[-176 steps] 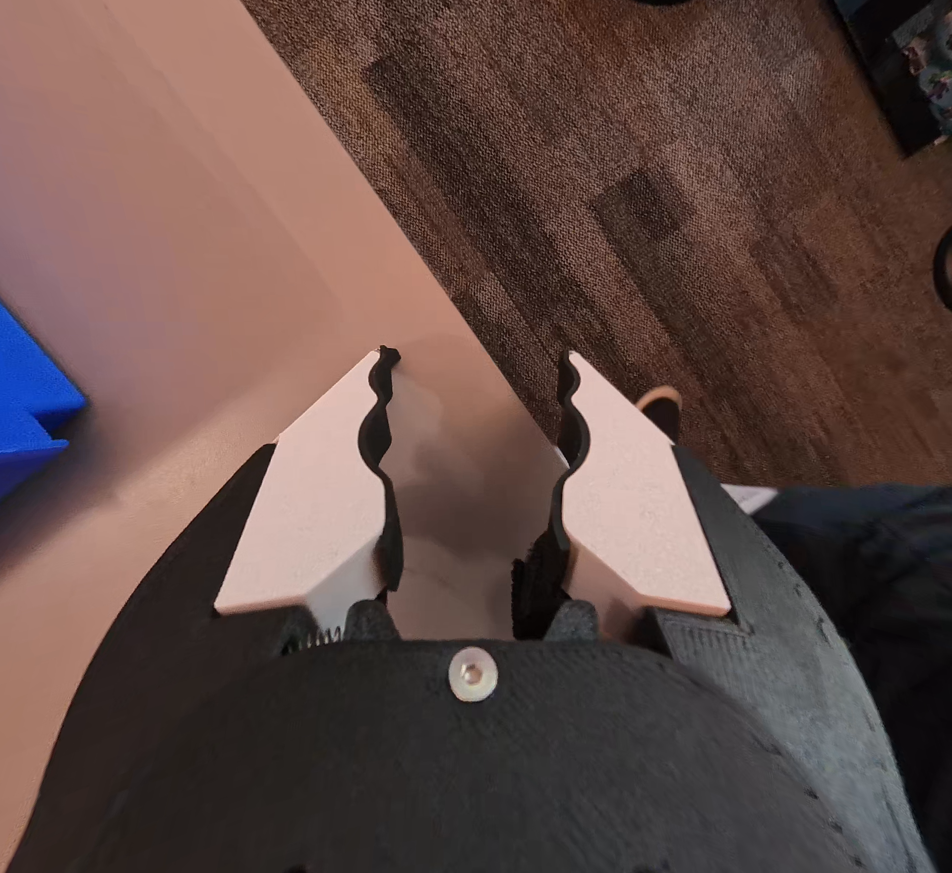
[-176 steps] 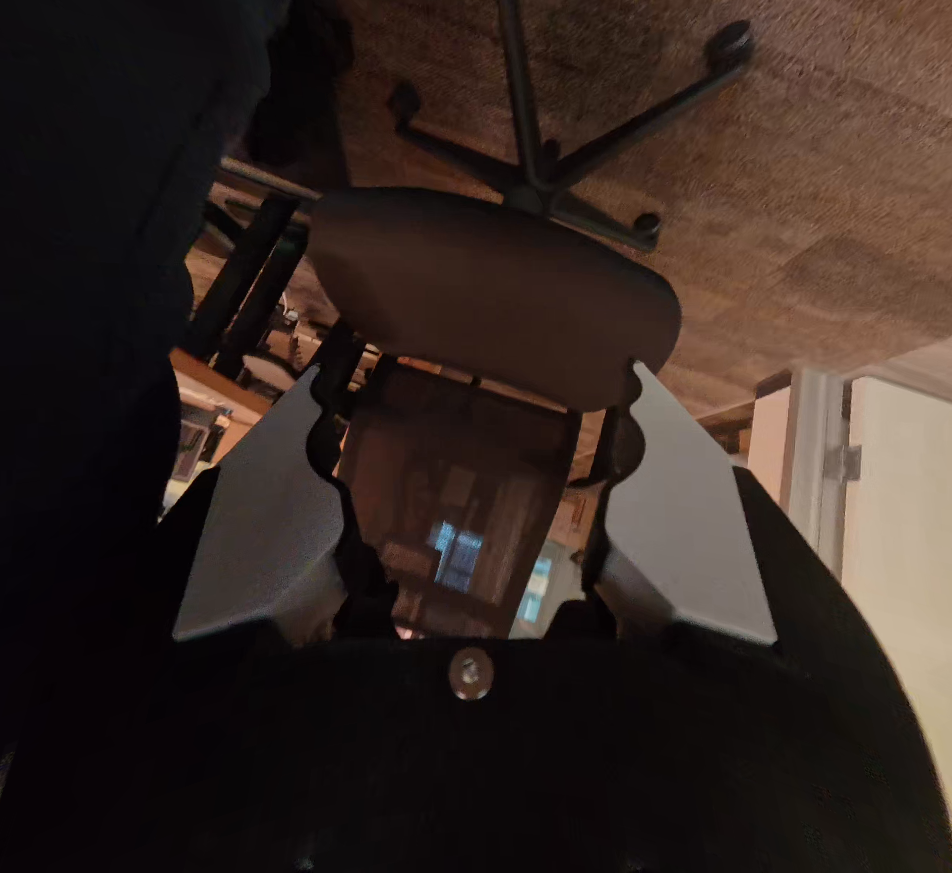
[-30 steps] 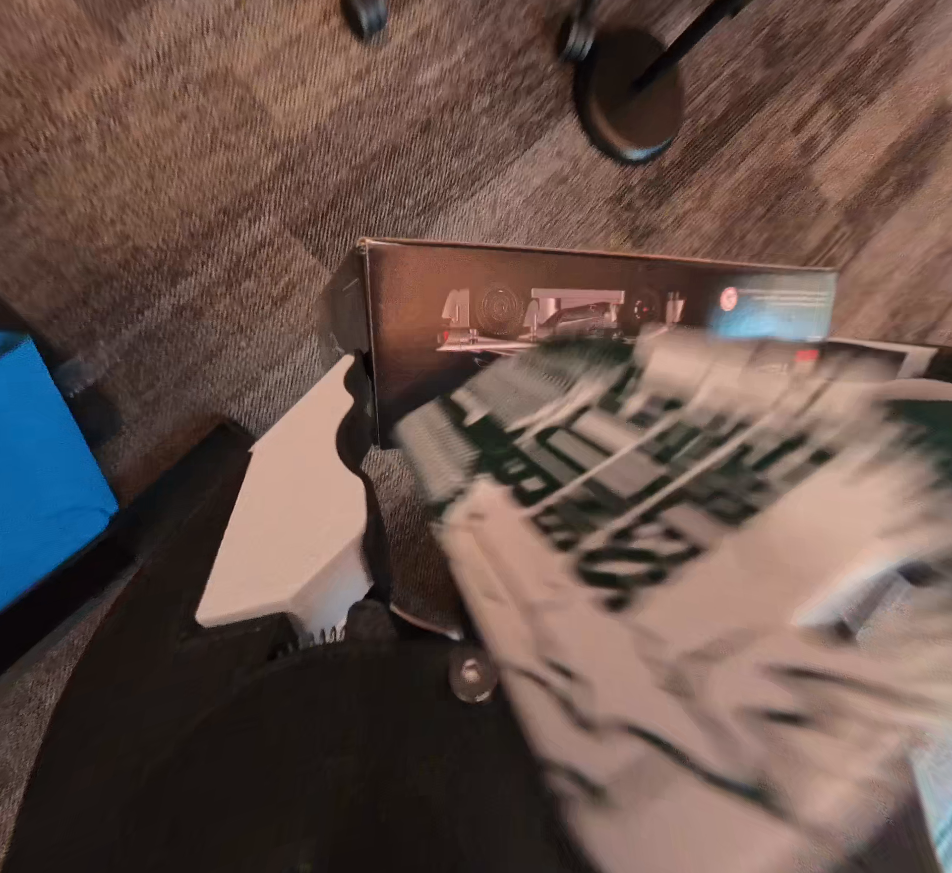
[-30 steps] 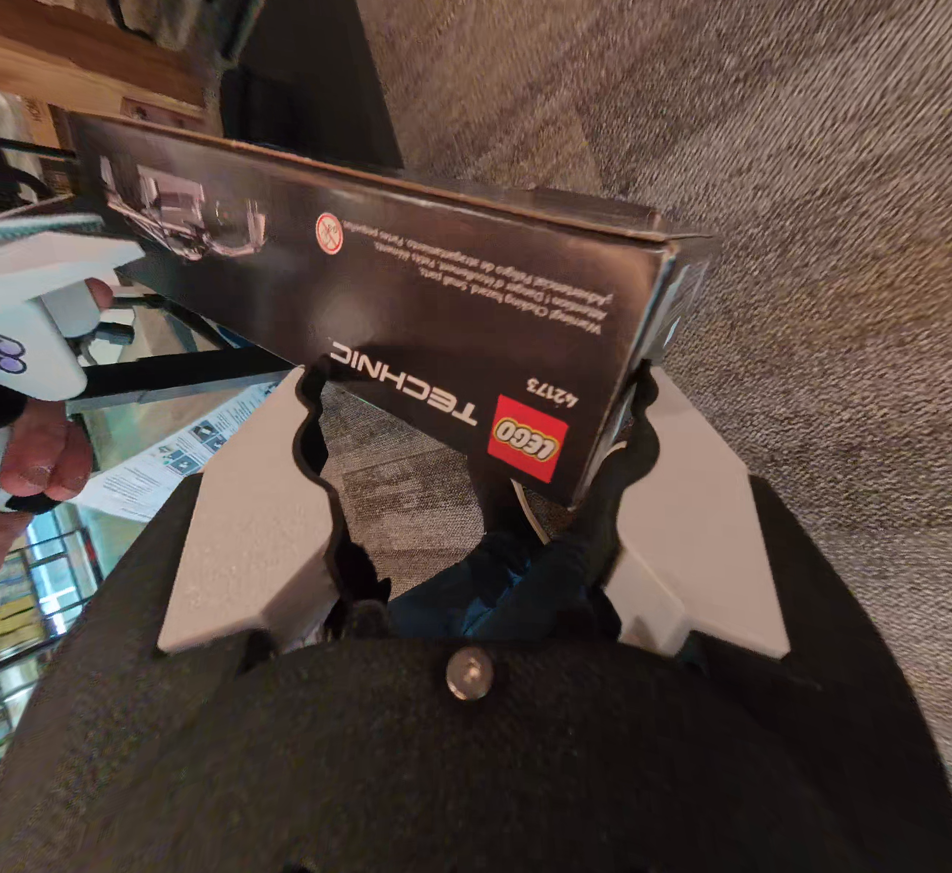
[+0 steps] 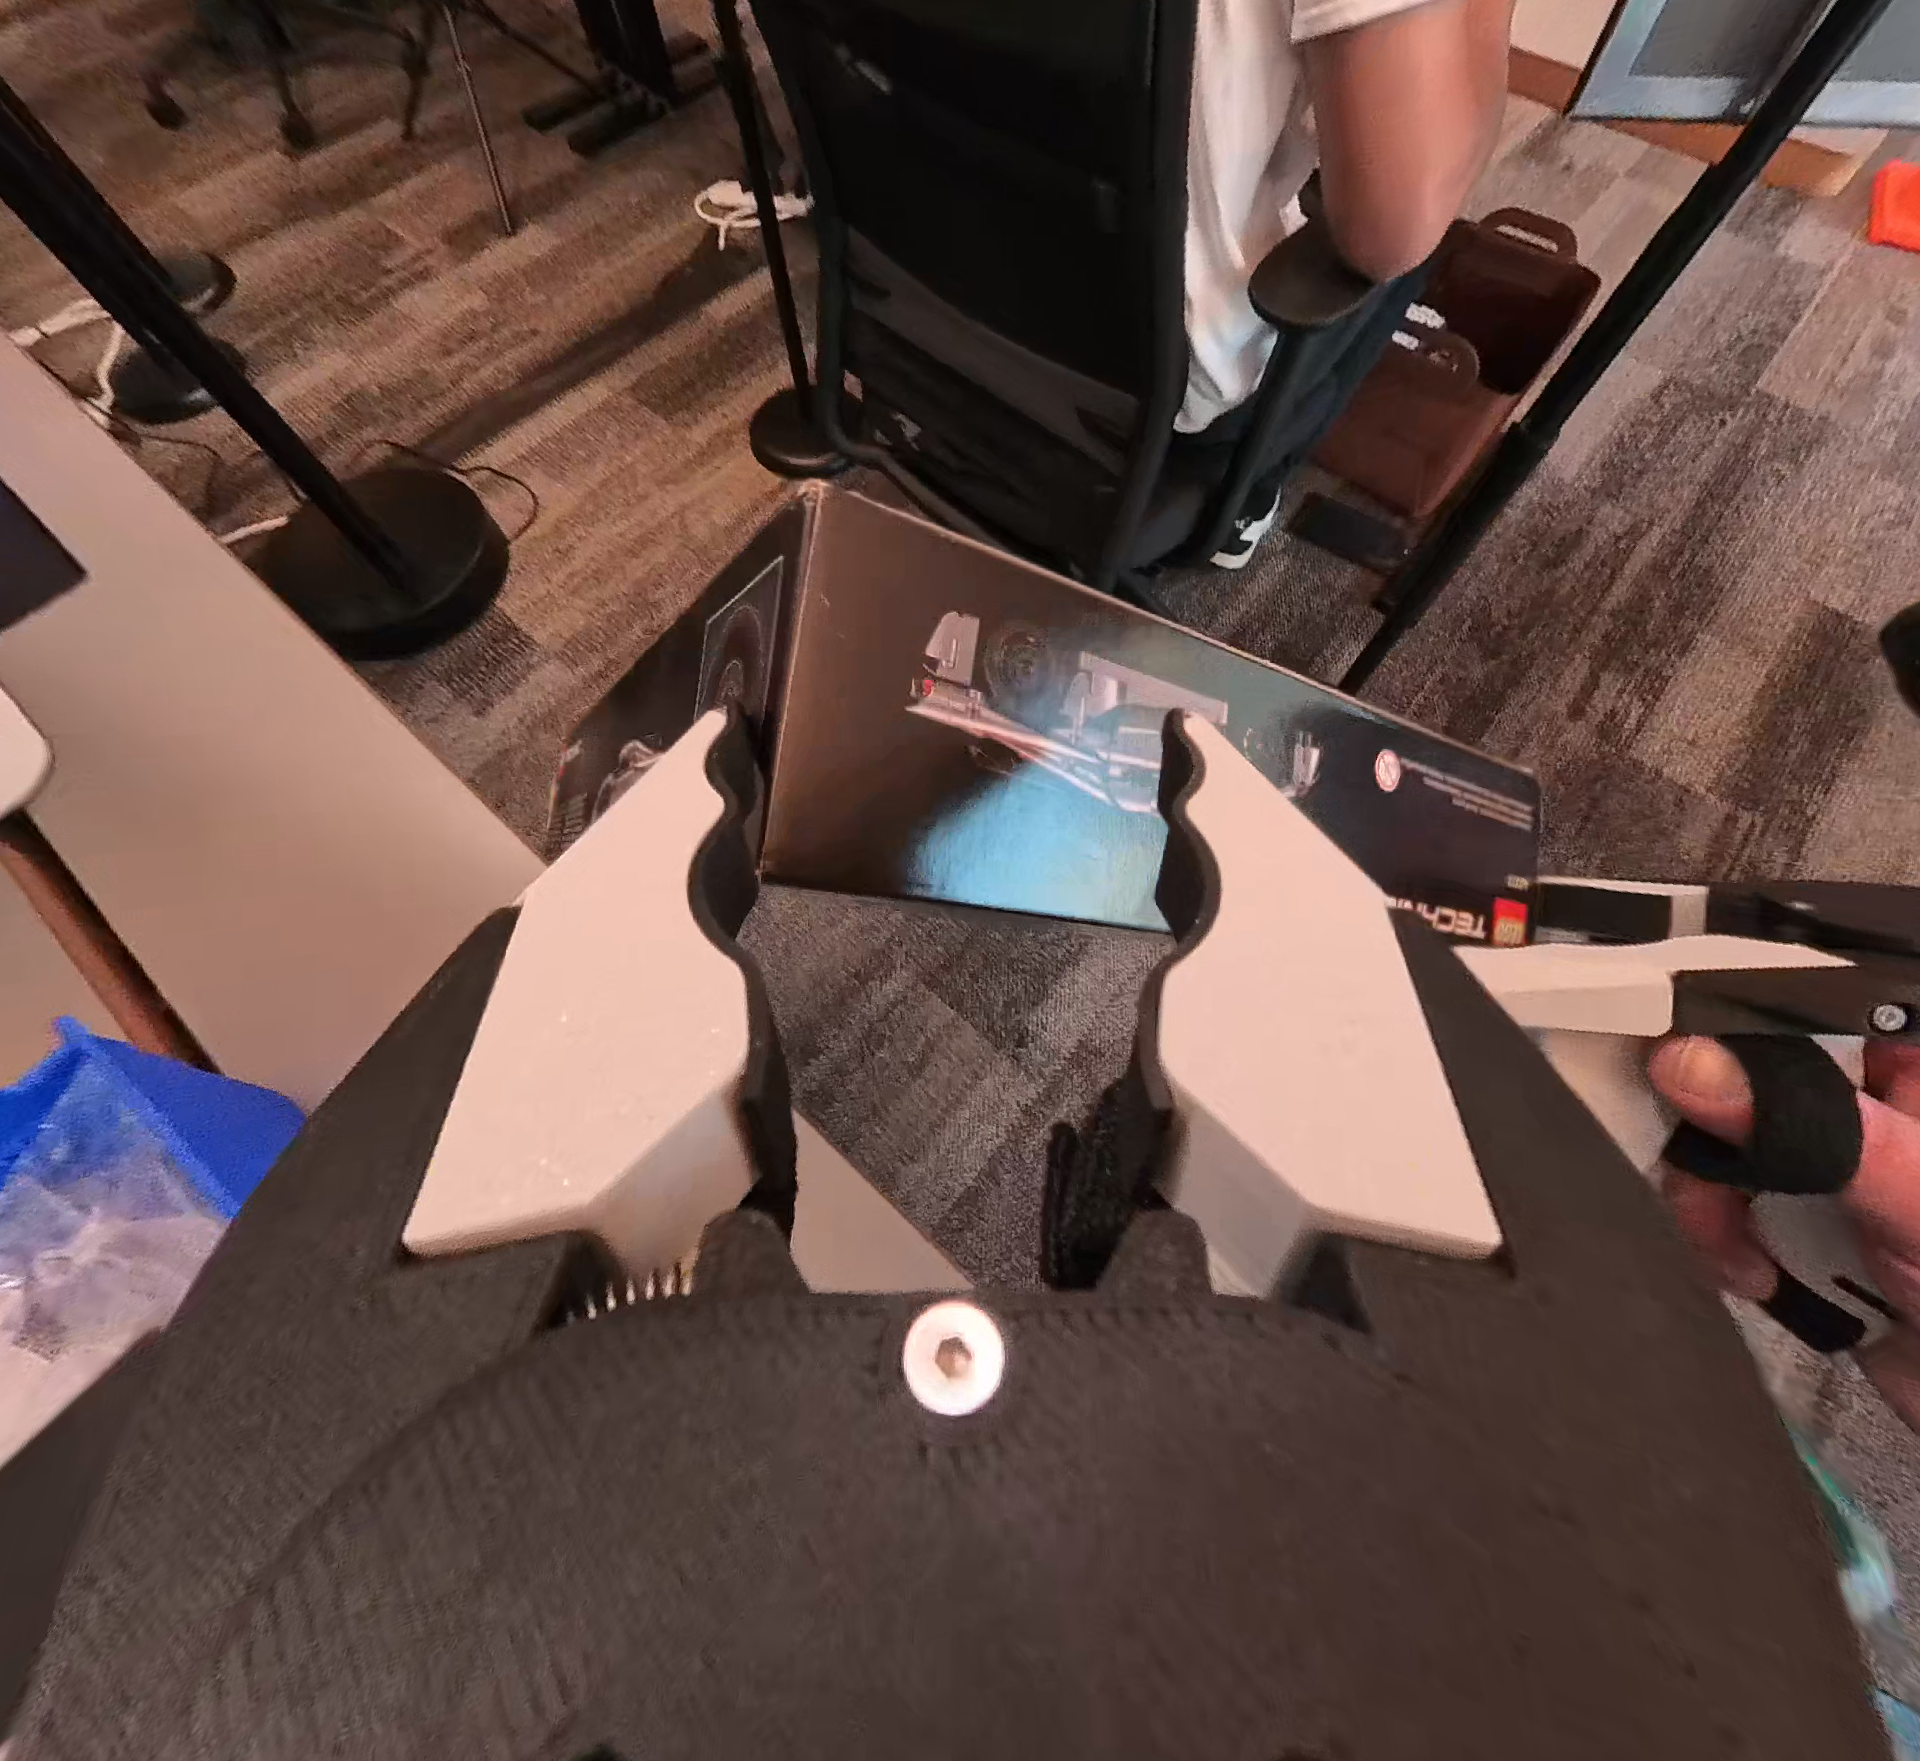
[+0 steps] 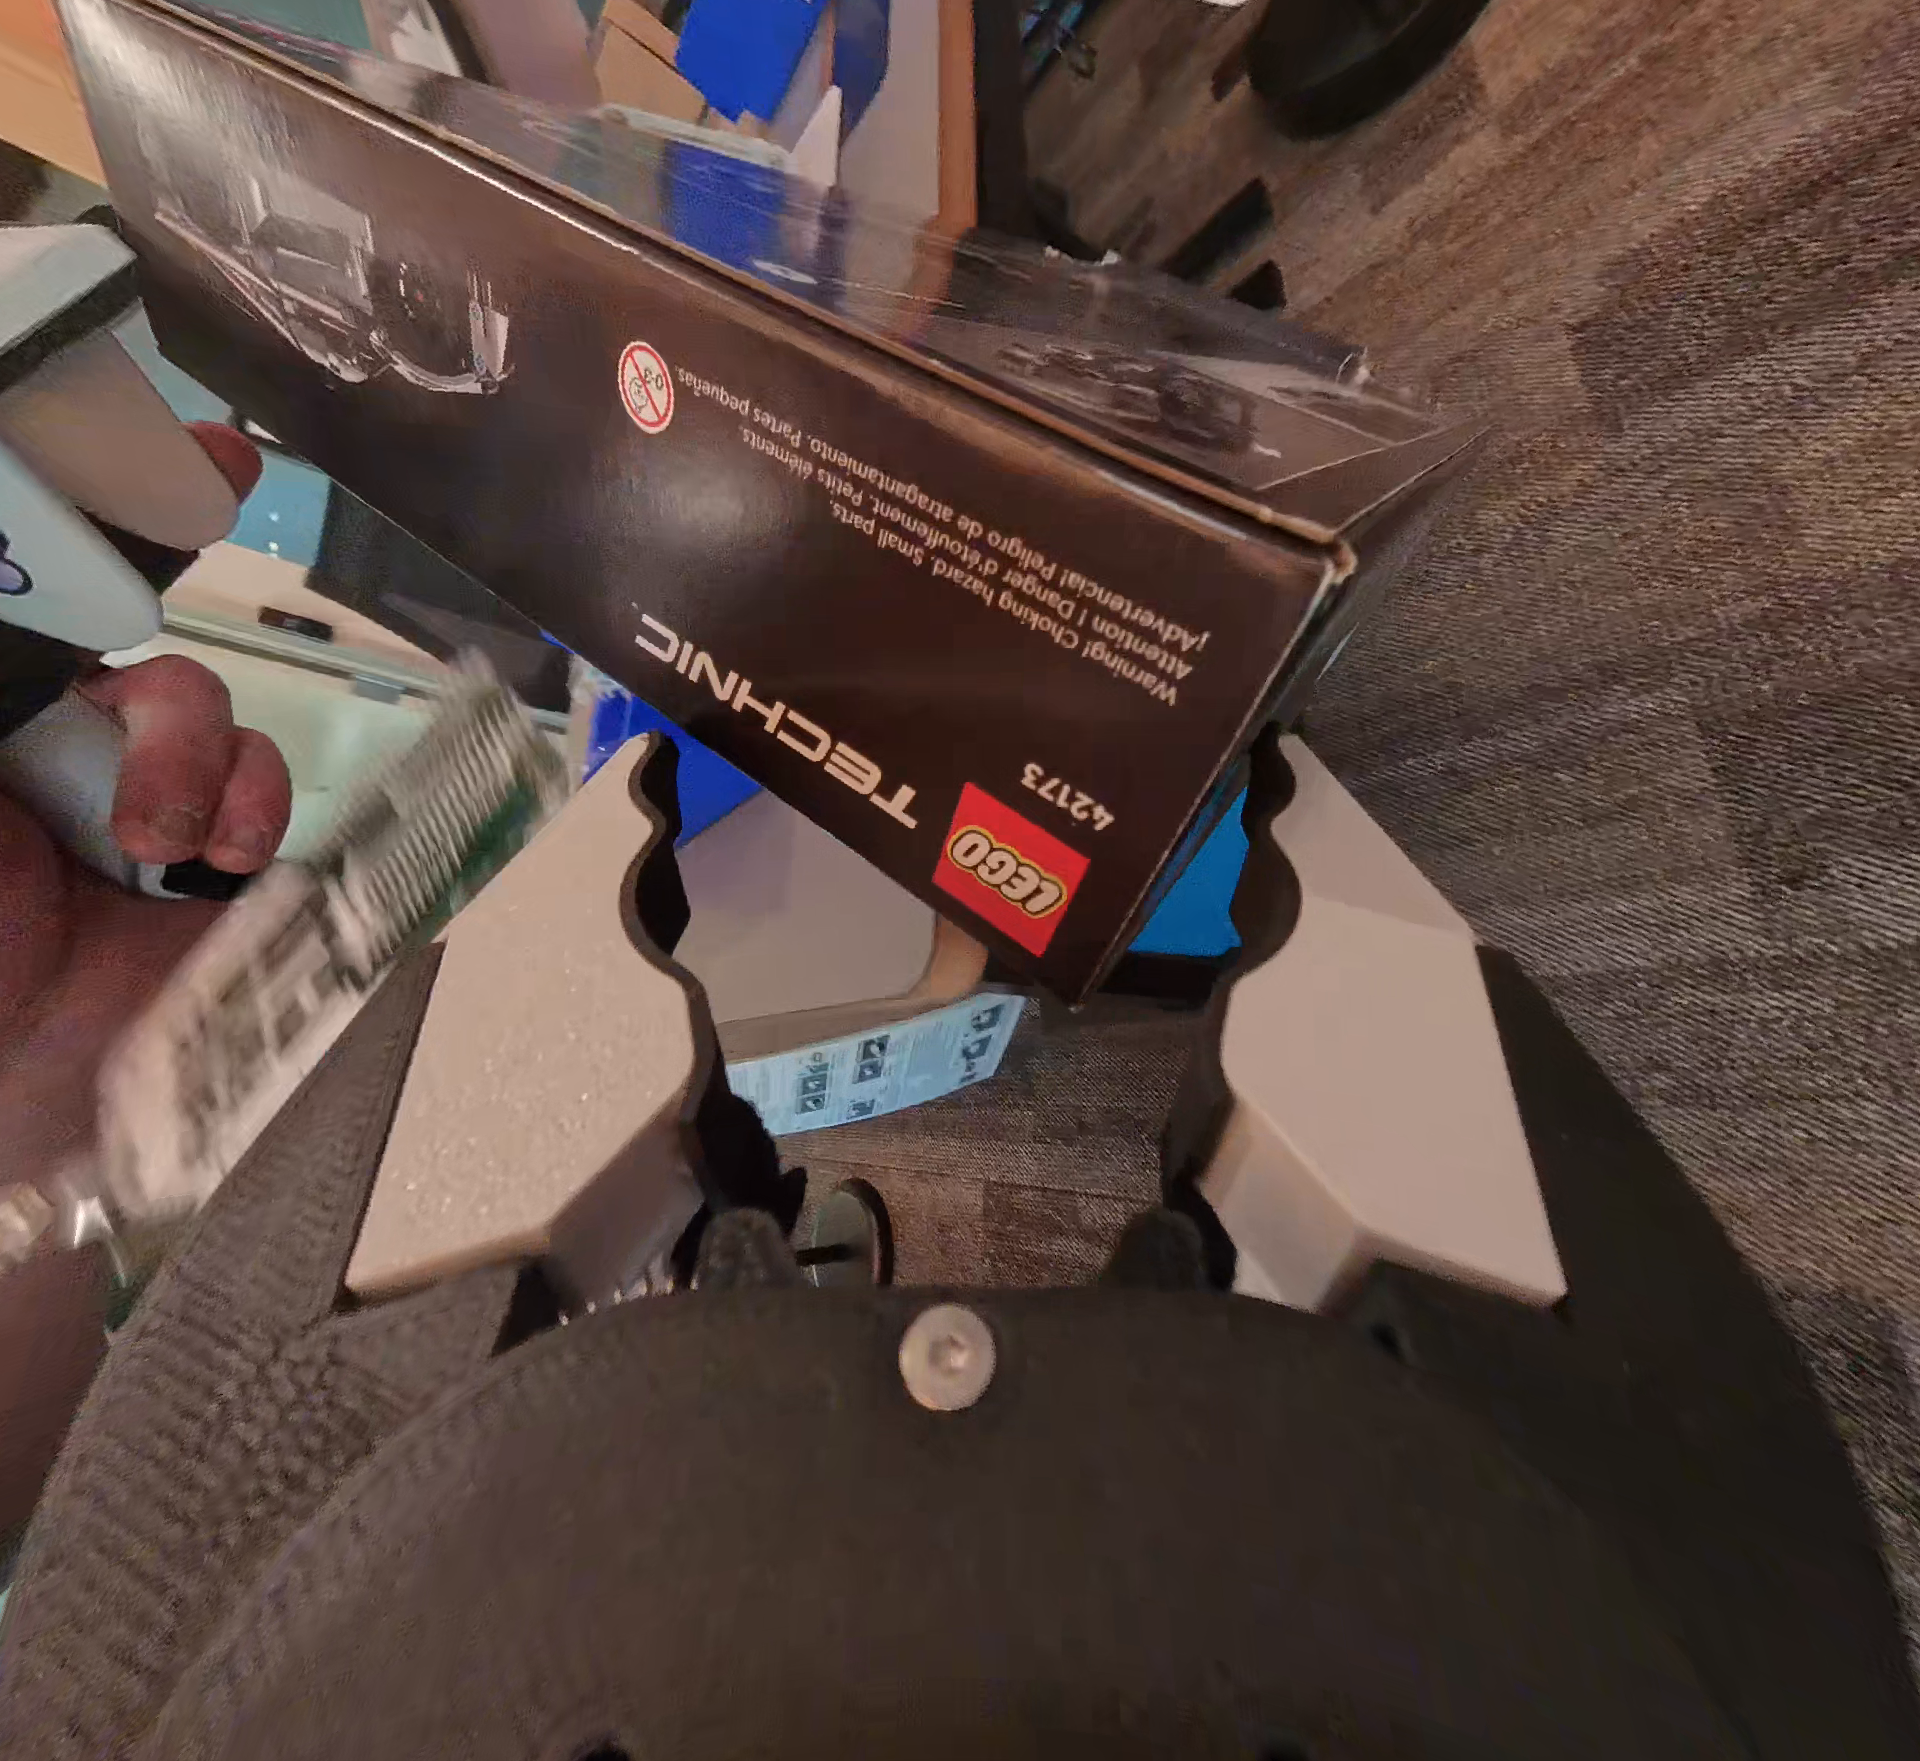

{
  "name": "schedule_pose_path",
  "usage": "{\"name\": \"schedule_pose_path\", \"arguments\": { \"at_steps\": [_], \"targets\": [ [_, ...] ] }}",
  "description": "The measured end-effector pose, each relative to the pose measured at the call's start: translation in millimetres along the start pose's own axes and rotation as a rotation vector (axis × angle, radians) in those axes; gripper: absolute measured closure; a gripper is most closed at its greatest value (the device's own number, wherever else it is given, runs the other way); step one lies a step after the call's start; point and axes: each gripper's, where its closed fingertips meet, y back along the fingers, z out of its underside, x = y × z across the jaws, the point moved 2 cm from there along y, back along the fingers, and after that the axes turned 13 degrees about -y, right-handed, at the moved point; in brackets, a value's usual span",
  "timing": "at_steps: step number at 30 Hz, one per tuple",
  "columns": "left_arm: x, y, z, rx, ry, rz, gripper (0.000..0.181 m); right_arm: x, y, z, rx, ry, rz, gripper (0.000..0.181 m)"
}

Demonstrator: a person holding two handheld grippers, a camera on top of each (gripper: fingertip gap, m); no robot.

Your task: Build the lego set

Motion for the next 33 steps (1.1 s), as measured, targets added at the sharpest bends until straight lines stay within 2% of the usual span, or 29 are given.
{"name": "schedule_pose_path", "arguments": {
  "at_steps": [1, 10, 20, 23, 26, 33],
  "targets": [
    [-4, 4, -5, 0.014, -0.005, -0.007, 0.106, -5, -1, -1, 0.005, 0.003, -0.014, 0.075],
    [-7, 59, -59, 0.128, -0.122, -0.044, 0.108, -56, -5, 0, 0.024, 0.003, -0.134, 0.076],
    [-15, 119, -83, 0.176, -0.254, -0.088, 0.112, -116, -42, 63, -0.111, -0.084, -0.331, 0.079],
    [-20, 125, -82, 0.164, -0.28, -0.118, 0.118, -127, -54, 83, -0.148, -0.121, -0.376, 0.083],
    [-30, 126, -71, 0.134, -0.28, -0.13, 0.115, -132, -63, 99, -0.201, -0.144, -0.402, 0.082],
    [-20, 132, -40, 0.134, -0.299, -0.096, 0.124, -120, -84, 143, -0.312, -0.182, -0.419, 0.086]
  ]
}}
